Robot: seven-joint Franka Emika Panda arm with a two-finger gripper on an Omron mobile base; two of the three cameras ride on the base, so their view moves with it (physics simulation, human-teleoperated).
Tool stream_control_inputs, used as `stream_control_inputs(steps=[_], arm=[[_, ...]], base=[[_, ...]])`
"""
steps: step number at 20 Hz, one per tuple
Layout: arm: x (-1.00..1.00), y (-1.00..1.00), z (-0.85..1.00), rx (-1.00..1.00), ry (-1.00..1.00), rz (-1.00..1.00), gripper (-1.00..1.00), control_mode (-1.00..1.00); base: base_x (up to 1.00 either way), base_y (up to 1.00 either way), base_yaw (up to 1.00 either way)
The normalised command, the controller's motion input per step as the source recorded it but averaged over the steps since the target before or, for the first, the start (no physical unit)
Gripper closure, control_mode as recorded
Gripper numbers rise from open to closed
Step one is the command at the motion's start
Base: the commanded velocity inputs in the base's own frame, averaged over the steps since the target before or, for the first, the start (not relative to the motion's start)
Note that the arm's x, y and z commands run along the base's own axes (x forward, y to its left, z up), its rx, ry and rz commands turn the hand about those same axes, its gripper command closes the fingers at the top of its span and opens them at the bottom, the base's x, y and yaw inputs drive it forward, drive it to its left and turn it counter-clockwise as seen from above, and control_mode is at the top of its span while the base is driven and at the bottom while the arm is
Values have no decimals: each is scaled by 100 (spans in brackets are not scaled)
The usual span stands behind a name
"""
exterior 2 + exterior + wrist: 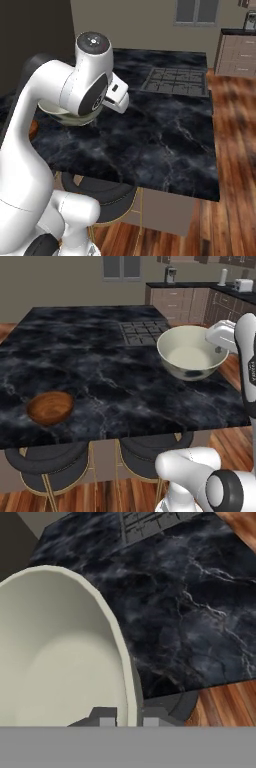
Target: Pick up the bowls from the cabinet and place each bowl in front of a stool on the dining counter.
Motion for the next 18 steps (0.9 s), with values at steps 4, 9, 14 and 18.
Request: stream_control_inputs(steps=[4, 9, 14, 18], arm=[[0, 0, 0, 0, 0, 0, 100, 100], [0, 0, 0, 0, 0, 0, 100, 100], [0, 0, 0, 0, 0, 0, 100, 100], [0, 0, 0, 0, 0, 0, 100, 100]], base=[[60, -13, -1], [60, 0, -4], [20, 7, -1], [2, 2, 0]])
